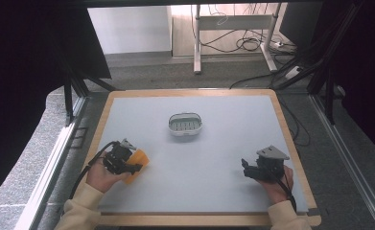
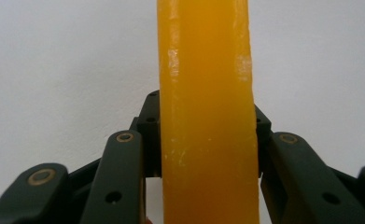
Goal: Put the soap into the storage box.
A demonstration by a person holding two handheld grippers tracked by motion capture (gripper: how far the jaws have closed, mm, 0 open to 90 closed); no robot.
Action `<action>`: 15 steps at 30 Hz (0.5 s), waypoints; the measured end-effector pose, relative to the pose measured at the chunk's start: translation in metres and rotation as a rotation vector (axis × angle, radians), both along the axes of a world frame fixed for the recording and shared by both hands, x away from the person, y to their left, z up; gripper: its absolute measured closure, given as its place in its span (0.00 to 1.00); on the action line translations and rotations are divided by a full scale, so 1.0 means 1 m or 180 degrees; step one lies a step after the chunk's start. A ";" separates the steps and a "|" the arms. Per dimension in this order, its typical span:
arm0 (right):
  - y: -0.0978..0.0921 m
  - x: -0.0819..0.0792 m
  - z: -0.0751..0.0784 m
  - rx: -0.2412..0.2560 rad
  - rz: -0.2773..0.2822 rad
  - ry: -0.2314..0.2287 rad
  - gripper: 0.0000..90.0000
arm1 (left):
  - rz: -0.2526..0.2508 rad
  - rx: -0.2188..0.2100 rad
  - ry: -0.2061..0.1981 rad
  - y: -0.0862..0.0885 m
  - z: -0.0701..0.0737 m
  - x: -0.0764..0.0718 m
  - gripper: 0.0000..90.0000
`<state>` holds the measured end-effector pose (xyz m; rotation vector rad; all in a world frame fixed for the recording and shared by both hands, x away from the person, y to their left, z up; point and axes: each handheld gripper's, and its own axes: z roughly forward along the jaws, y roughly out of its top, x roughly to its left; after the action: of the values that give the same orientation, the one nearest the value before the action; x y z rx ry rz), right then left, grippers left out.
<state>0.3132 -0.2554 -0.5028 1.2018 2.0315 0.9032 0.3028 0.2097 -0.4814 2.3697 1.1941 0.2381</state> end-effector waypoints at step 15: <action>0.000 0.000 0.000 0.0000 -0.0009 0.0013 0.14 | -0.0052 -0.0043 -0.0114 0.002 0.011 0.000 0.69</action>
<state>0.3132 -0.2551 -0.5032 1.2071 2.0323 0.9000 0.3032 0.2114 -0.4707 2.3529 1.1558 0.2650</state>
